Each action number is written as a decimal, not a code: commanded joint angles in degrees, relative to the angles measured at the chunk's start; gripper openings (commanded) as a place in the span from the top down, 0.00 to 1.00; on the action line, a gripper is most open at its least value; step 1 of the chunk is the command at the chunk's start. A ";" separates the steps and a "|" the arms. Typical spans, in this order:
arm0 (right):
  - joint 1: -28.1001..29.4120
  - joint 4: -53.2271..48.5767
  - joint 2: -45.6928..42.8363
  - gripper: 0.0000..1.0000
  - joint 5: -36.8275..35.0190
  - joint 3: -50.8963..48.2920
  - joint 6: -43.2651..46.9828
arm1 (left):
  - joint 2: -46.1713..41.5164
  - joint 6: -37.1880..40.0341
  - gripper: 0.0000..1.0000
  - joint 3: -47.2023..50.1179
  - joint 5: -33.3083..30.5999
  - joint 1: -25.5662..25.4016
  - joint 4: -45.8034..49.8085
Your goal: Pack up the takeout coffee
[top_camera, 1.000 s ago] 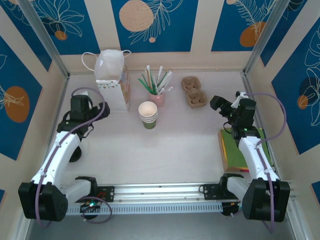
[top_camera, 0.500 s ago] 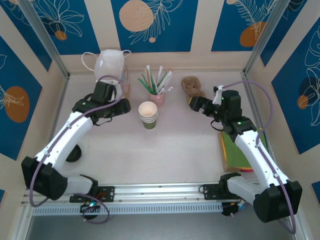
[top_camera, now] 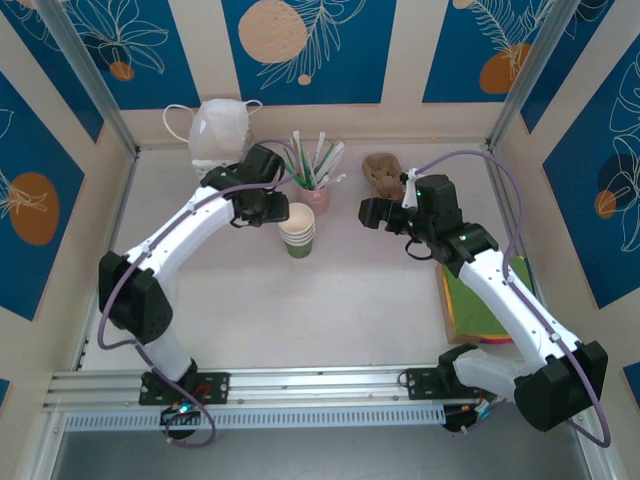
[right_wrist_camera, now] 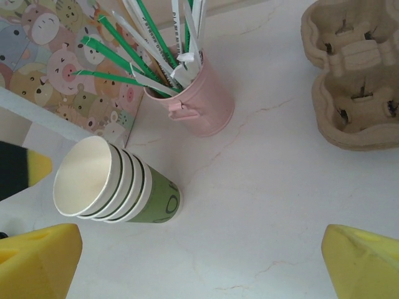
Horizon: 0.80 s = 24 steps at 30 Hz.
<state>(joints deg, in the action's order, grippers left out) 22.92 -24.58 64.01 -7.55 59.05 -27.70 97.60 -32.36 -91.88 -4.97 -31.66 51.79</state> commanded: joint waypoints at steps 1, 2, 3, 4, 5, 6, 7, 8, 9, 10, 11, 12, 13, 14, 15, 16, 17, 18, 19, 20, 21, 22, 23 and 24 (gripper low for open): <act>0.55 -0.99 0.68 0.01 -1.60 1.60 1.37 | 2.39 1.18 0.63 -3.87 -1.09 -0.76 4.18; 0.59 -0.99 0.76 0.01 -1.67 1.60 1.47 | 3.15 1.27 0.63 -4.34 -1.11 -0.79 4.49; 0.61 -1.00 0.77 0.01 -1.68 1.58 1.51 | 3.53 1.31 0.65 -4.74 -0.93 -0.91 4.71; 0.64 -0.93 0.76 0.01 -1.74 1.51 1.58 | 3.94 1.37 0.66 -5.05 -0.83 -0.94 4.81; 0.64 -0.87 0.77 0.01 -1.77 1.51 1.69 | 4.24 1.49 0.67 -5.22 -0.75 -0.96 4.94; 0.64 -0.91 0.77 0.01 -1.90 1.51 1.77 | 4.45 1.58 0.68 -5.31 -0.59 -1.03 4.96; 0.66 -0.91 0.77 0.01 -2.06 1.51 1.79 | 4.79 1.69 0.70 -5.33 -0.31 -0.97 4.99; 0.64 -0.91 0.85 0.01 -2.03 1.51 1.85 | 5.04 1.69 0.71 -5.41 -0.14 -1.05 5.06; 0.67 -0.91 0.86 0.01 -2.03 1.51 1.85 | 5.14 1.73 0.72 -5.41 0.03 -1.10 5.08; 0.65 -0.90 0.90 0.01 -1.99 1.60 1.86 | 5.31 1.80 0.75 -5.42 0.13 -1.04 5.01; 0.74 -1.04 0.99 0.01 -2.03 1.60 1.70 | 5.48 1.79 0.76 -5.50 0.20 -1.04 5.07; 0.64 -1.09 1.03 0.01 -2.03 1.63 1.60 | 5.60 1.85 0.76 -5.51 0.23 -1.11 5.08; 0.72 -1.09 1.08 0.01 -2.03 1.60 1.52 | 5.66 1.88 0.76 -5.60 0.25 -1.19 5.20; 0.71 -1.09 1.10 0.01 -2.02 1.60 1.39 | 5.75 1.94 0.78 -5.60 0.23 -1.25 5.25; 0.73 -1.09 1.16 0.01 -2.03 1.60 1.35 | 5.76 2.03 0.79 -5.62 0.23 -1.20 5.34; 0.75 -1.09 1.21 0.01 -2.07 1.60 1.25 | 5.89 2.13 0.79 -5.55 0.28 -1.16 5.38; 0.73 -1.00 1.21 0.01 -2.18 1.53 1.07 | 5.93 2.32 0.80 -5.53 0.55 -1.20 5.34; 0.86 -0.89 1.21 0.01 -2.42 1.43 1.02 | 6.02 2.43 0.82 -5.51 0.66 -1.22 5.34; 0.90 -0.91 1.21 0.01 -2.64 1.36 0.92 | 6.11 2.42 0.86 -5.52 0.77 -1.13 5.26; 0.91 -0.99 1.21 0.01 -2.84 1.34 0.90 | 6.19 2.40 0.89 -5.51 0.78 -1.20 5.19; 0.99 -1.00 1.21 0.01 -2.81 1.34 0.88 | 6.25 2.39 0.89 -5.56 0.75 -1.18 5.08; 1.00 -1.08 1.08 0.01 -2.91 1.33 0.90 | 6.20 2.36 0.89 -5.70 0.75 -1.16 5.05; 1.08 -1.17 1.12 0.01 -2.89 1.33 0.94 | 6.26 2.45 0.89 -5.78 0.84 -1.20 5.15; 1.08 -1.13 1.07 0.01 -2.99 1.33 0.96 | 6.30 2.55 0.89 -5.98 0.93 -1.21 5.10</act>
<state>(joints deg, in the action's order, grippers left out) 23.59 -25.15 64.86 -9.34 59.13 -26.85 102.65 -30.74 -95.53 -4.71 -32.18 55.35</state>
